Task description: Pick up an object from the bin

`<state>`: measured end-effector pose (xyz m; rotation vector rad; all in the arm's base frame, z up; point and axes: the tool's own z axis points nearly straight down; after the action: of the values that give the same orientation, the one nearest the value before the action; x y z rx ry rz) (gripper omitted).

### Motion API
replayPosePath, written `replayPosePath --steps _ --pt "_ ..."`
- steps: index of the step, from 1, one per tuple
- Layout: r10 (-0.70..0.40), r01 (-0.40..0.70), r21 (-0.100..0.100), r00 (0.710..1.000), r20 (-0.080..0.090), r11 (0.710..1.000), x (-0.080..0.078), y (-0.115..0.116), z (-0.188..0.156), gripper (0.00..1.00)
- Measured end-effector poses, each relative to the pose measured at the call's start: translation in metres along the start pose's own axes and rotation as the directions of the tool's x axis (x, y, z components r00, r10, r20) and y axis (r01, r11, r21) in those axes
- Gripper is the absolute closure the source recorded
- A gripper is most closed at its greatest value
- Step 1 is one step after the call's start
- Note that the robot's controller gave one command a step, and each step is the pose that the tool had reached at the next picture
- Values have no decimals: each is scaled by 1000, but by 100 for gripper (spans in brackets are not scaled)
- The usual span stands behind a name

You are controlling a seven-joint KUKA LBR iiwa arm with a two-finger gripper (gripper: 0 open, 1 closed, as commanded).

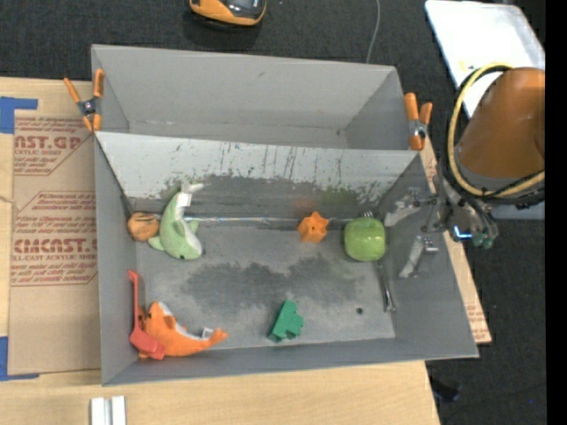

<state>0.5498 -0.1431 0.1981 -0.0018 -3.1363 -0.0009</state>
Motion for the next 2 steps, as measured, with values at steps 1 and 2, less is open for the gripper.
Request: replayPosePath --steps 1,2 --pt "-2 2 2 1000 8 1000 -2 1 -5 0" --pt "31 -31 2 999 14 1000 7 16 53 0"
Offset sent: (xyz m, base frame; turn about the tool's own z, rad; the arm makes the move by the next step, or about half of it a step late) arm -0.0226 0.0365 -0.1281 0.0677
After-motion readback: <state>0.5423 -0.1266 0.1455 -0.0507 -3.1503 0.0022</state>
